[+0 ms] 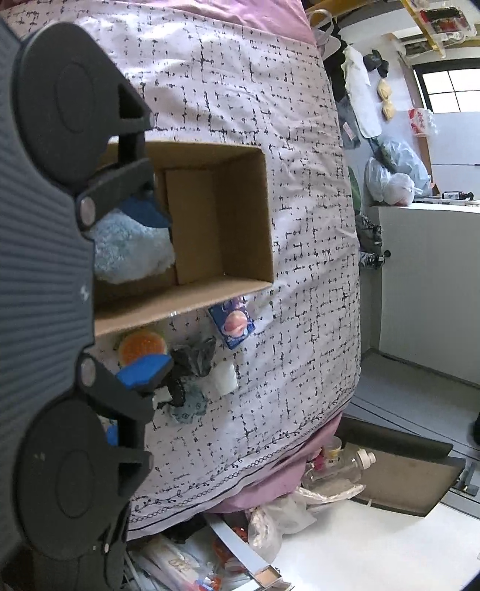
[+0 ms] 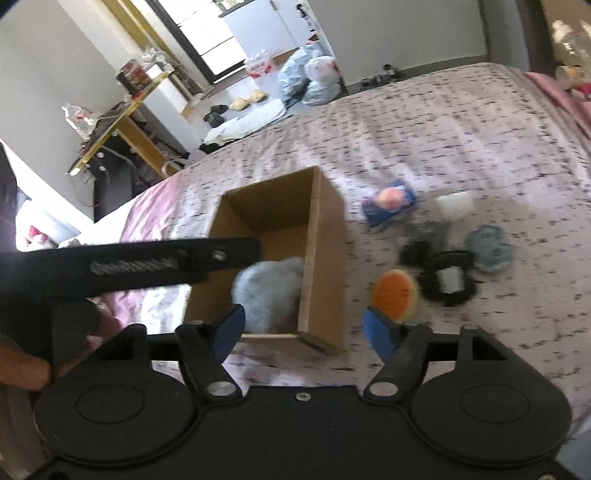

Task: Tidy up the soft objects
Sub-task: 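Lower the light-blue plush into the box and open the right gripper, then grasp the orange burger plush with the left gripper while the right gripper grasps the black-and-white plush, then carry the burger plush with the left gripper while the right gripper carries the black-and-white plush toward the box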

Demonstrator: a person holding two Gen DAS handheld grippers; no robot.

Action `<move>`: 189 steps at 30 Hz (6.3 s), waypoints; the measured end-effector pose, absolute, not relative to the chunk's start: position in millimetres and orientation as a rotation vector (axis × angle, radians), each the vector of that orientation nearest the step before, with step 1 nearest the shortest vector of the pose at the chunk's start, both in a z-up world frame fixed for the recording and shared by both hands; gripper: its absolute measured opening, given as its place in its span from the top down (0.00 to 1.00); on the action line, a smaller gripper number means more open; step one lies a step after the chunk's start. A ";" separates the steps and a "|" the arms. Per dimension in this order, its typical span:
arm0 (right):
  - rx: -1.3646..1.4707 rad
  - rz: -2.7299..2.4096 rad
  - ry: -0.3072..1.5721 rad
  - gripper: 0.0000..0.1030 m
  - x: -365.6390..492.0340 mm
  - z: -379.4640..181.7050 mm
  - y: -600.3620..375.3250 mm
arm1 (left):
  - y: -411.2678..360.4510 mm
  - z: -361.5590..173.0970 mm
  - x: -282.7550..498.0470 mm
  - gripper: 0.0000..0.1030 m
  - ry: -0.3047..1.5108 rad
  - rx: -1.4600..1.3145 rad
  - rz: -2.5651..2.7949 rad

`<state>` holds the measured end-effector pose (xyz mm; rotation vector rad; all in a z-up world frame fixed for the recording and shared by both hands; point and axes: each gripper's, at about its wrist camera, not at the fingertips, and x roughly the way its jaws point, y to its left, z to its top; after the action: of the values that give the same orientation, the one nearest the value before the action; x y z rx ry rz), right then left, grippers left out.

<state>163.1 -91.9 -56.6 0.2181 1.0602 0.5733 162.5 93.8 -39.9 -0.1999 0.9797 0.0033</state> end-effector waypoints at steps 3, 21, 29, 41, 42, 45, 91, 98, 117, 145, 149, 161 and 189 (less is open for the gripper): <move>0.202 0.544 1.048 0.29 161.9 -58.8 -109.0 | 86.3 -36.8 162.1 0.28 0.987 -0.228 0.024; 0.299 0.471 0.986 0.15 167.7 -71.0 -188.5 | 17.5 -43.5 137.9 0.09 0.972 -0.159 0.089; 0.336 0.439 0.991 0.13 167.8 -84.5 -210.8 | 1.9 -50.1 145.0 0.00 0.967 -0.188 0.123; 0.374 0.454 1.035 0.13 185.0 -103.0 -235.9 | -24.6 -67.8 162.2 0.00 0.981 -0.157 0.101; 0.382 0.455 1.041 0.13 187.4 -105.4 -236.9 | -27.0 -70.2 164.9 0.00 0.994 -0.141 0.100; 0.384 0.448 1.051 0.13 194.0 -112.7 -239.8 | -29.2 -77.6 170.8 0.00 1.024 -0.131 0.086; 0.276 0.477 1.311 0.43 286.1 -177.9 -155.6 | -59.9 -159.3 200.1 0.18 0.989 -0.017 0.194; 0.243 0.525 1.311 0.71 287.5 -187.0 -150.1 | -58.6 -153.3 194.7 0.28 0.959 -0.071 0.211; 0.233 0.436 1.243 0.74 269.3 -169.5 -186.6 | -58.6 -181.3 220.0 0.43 1.058 -0.046 0.286; 0.129 0.304 1.190 0.74 243.5 -137.8 -198.0 | -38.4 -142.8 214.4 0.78 1.068 -0.083 0.155; 0.098 0.292 1.161 0.74 241.1 -126.1 -194.1 | -34.2 -128.9 214.1 0.78 1.065 -0.097 0.125; 0.048 0.286 1.071 0.75 234.7 -90.5 -173.6 | -14.1 -90.8 221.4 0.78 1.038 -0.109 0.049; -0.015 0.390 0.936 0.75 216.3 -48.3 -89.2 | 88.3 -66.1 193.0 0.78 1.004 -0.204 0.120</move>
<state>216.3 -89.2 -48.3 -0.0152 0.9359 0.3899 193.0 88.3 -66.1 -0.2043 1.0042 0.1197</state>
